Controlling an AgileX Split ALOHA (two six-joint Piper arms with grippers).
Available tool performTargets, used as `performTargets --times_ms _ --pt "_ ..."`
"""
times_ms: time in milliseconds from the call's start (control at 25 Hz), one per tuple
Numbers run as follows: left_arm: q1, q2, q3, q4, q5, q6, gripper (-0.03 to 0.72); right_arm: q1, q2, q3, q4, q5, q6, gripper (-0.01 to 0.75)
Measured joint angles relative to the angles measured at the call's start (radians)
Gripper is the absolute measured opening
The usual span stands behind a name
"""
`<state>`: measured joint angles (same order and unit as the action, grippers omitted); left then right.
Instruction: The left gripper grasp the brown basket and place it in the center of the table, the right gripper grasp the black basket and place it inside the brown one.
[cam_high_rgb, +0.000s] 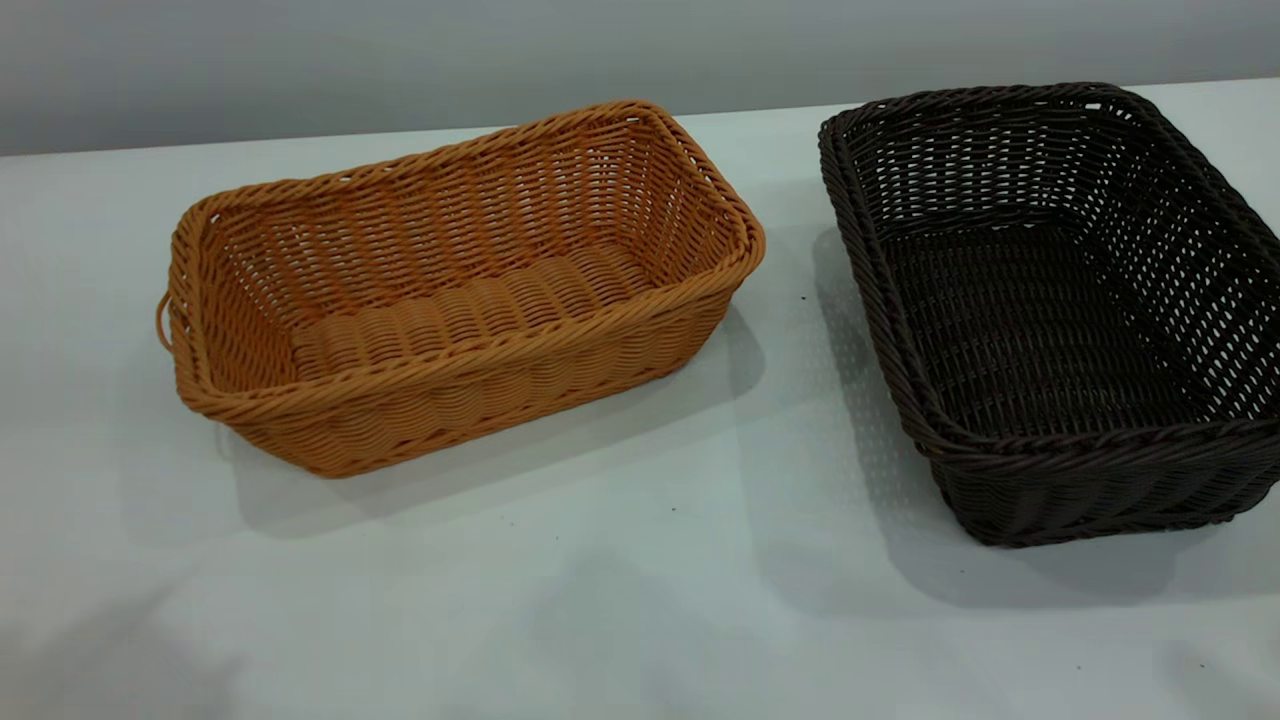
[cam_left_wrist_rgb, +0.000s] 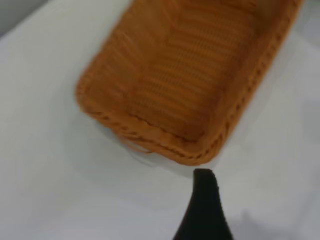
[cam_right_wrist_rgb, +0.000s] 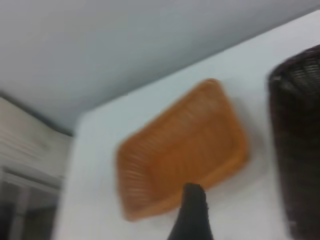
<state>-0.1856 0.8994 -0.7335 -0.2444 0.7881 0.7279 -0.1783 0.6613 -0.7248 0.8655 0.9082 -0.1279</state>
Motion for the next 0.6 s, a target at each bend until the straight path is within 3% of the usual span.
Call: performTargets --times_ms 600 --pt "-0.207 0.306 0.000 -0.001 -0.204 0.145 0.489 0.000 0.086 0.027 -0.054 0.001 0.508 0.556"
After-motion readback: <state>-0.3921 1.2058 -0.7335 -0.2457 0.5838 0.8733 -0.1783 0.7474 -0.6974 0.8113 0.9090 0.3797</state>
